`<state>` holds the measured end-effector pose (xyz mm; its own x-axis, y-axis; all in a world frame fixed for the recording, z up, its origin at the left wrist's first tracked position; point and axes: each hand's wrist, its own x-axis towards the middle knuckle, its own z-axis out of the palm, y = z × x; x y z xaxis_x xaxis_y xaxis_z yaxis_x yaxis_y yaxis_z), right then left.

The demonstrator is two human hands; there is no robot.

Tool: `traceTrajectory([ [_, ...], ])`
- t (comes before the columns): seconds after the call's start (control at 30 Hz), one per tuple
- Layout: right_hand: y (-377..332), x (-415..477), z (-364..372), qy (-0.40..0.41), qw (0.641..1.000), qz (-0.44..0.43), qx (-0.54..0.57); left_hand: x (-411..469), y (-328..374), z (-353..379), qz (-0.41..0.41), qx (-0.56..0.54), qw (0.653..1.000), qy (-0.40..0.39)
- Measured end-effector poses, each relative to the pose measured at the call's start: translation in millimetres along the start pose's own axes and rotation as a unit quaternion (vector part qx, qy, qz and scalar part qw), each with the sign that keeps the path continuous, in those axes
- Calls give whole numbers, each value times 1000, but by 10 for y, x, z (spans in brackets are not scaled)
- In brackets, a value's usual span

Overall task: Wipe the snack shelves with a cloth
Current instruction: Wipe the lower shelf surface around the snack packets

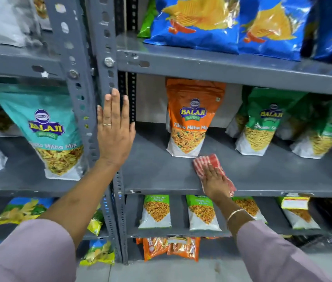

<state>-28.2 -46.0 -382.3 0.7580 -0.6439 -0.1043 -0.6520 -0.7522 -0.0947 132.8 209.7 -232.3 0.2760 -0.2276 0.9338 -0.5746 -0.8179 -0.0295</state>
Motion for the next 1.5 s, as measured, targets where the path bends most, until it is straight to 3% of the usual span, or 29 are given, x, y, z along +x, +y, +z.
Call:
traceTrajectory([
  [0.17, -768, -186, 70, 6, 990, -138, -2, 0, 133, -100, -43, -12, 998, -42],
  [0.27, -904, -281, 24, -48, 982, -179, 22, -34, 335, -142, -60, -23, 996, -60],
  [0.43, -255, -127, -115, 1, 978, -194, 77, -359, 863, 9, -5, -38, 989, -144],
  [0.57, 287, 8, -207, 6, 987, -157, 34, -791, 1455, 225, 46, -23, 965, -256],
  [0.73, 667, 71, -226, 35, 964, -214, 151, -1211, 2162, 459, 41, -29, 925, -378],
  [0.9, 975, 382, -592, 93, 933, -83, 337, -1370, 2431, 557, -21, -47, 881, -470],
  [1.0, 1155, 681, -570, 118, 949, -18, 291, -1466, 2433, 593, -36, -70, 867, -492],
  [1.13, 1186, 790, -173, 23, 990, -52, 126, -1473, 2435, 594, -37, -66, 860, -505],
  [1.33, 820, 1179, -228, -6, 991, -24, 134, -1499, 2423, 624, -47, -76, 854, -512],
  [1.5, 791, 1811, -603, -41, 980, 73, 181, -1445, 2511, 677, -53, -101, 882, -457],
])
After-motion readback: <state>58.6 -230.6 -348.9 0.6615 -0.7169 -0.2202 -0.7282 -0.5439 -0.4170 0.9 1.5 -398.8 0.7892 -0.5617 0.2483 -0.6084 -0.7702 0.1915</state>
